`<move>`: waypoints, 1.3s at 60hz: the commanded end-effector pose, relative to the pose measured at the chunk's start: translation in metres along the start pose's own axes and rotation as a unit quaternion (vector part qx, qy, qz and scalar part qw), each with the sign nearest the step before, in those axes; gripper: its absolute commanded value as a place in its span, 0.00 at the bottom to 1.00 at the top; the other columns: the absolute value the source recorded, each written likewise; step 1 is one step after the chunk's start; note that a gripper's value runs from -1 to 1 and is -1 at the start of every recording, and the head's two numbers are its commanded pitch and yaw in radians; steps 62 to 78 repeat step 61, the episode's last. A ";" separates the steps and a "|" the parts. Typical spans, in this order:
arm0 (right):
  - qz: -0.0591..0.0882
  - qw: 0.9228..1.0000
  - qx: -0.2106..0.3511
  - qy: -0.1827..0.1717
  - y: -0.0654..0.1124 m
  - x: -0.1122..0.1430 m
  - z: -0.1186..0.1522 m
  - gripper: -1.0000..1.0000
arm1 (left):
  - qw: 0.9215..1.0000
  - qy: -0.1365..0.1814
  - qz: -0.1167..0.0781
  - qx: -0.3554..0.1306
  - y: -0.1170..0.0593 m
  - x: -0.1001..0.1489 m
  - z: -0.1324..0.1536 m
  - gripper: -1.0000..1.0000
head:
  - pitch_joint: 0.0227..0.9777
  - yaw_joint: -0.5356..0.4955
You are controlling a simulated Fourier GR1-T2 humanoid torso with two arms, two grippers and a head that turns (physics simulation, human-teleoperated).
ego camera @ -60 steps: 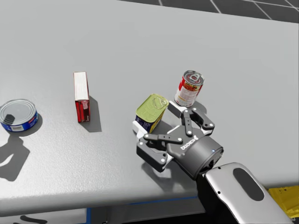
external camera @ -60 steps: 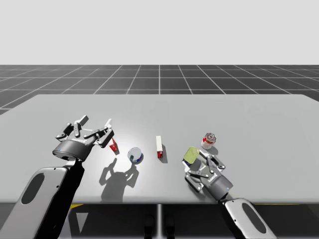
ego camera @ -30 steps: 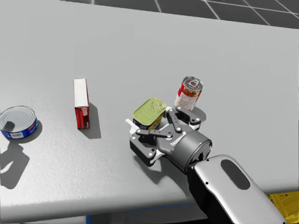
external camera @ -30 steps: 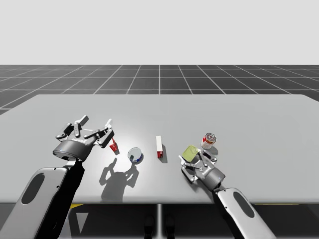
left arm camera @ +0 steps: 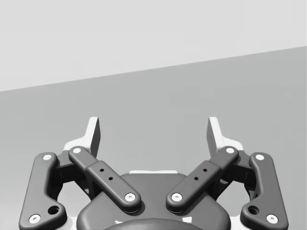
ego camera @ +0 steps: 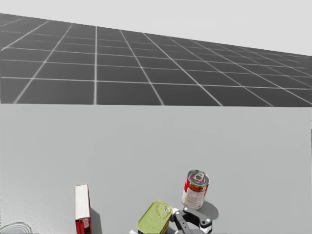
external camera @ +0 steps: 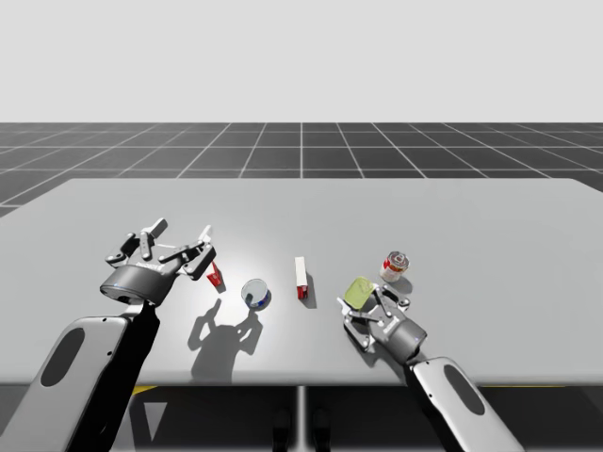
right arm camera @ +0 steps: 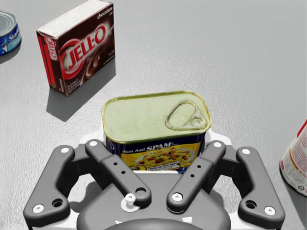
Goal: Lift the meat can off the table.
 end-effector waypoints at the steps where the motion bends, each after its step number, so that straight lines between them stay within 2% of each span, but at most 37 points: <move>1: -0.008 0.999 -0.041 0.019 -0.001 -0.012 0.000 1.00 | 1.000 0.000 0.000 0.000 0.000 -0.001 0.000 0.00 | 0.43 0.26; 10: -0.010 0.999 -0.047 0.012 0.000 -0.010 0.000 0.99 | 1.000 0.000 0.000 0.001 0.000 -0.001 0.001 0.00 | 0.41 0.26; 15: -0.014 0.999 -0.052 -0.006 0.001 0.000 0.002 1.00 | 1.000 0.000 0.001 0.001 0.001 -0.001 0.001 0.00 | 0.41 0.26; 21: -0.012 0.998 -0.060 -0.030 0.002 0.016 0.003 1.00 | 1.000 0.000 0.001 0.001 0.001 -0.001 0.001 0.00 | 0.41 0.26; 25: -0.003 0.996 -0.068 -0.053 0.003 0.026 0.002 0.99 | 1.000 0.000 0.001 0.001 0.001 -0.001 0.001 0.00 | 0.41 0.25; 27: -0.007 0.996 -0.072 -0.061 0.004 0.032 0.002 0.99 | 1.000 0.000 0.002 0.001 0.001 -0.001 0.000 0.00 | 0.41 0.25; 31: -0.010 0.991 -0.096 -0.091 0.005 0.047 0.001 0.96 | 1.000 0.000 0.002 0.001 0.001 -0.001 0.000 0.00 | 0.41 0.25; 34: -0.015 0.987 -0.107 -0.116 0.007 0.063 0.002 0.98 | 1.000 0.000 0.002 0.001 0.001 -0.001 0.000 0.00 | 0.41 0.25; 36: -0.015 0.986 -0.110 -0.121 0.007 0.067 0.003 0.97 | 1.000 0.000 0.002 0.001 0.001 -0.001 0.000 0.00 | 0.41 0.25; 38: -0.012 0.983 -0.117 -0.143 0.009 0.084 0.006 0.98 | 1.000 -0.001 0.003 0.001 0.001 -0.001 0.000 0.00 | 0.41 0.24; 41: -0.012 0.981 -0.118 -0.156 0.011 0.094 0.008 0.98 | 1.000 -0.001 0.003 0.001 0.002 -0.001 0.000 0.00 | 0.41 0.24; 44: -0.005 0.977 -0.118 -0.178 0.013 0.110 0.012 0.98 | 1.000 -0.001 0.003 0.001 0.002 0.000 0.000 0.00 | 0.41 0.24; 56: 0.006 0.964 -0.114 -0.239 0.026 0.155 0.026 0.98 | 1.000 -0.001 0.003 0.001 0.002 0.000 0.000 0.00 | 0.41 0.24; 61: 0.018 0.957 -0.112 -0.266 0.032 0.175 0.033 0.99 | 1.000 -0.001 0.003 0.001 0.002 0.000 0.000 0.00 | 0.41 0.24; 78: 0.018 0.957 -0.112 -0.266 0.032 0.175 0.033 0.99 | 1.000 -0.001 0.003 0.001 0.002 0.000 0.000 0.00 | 0.41 0.24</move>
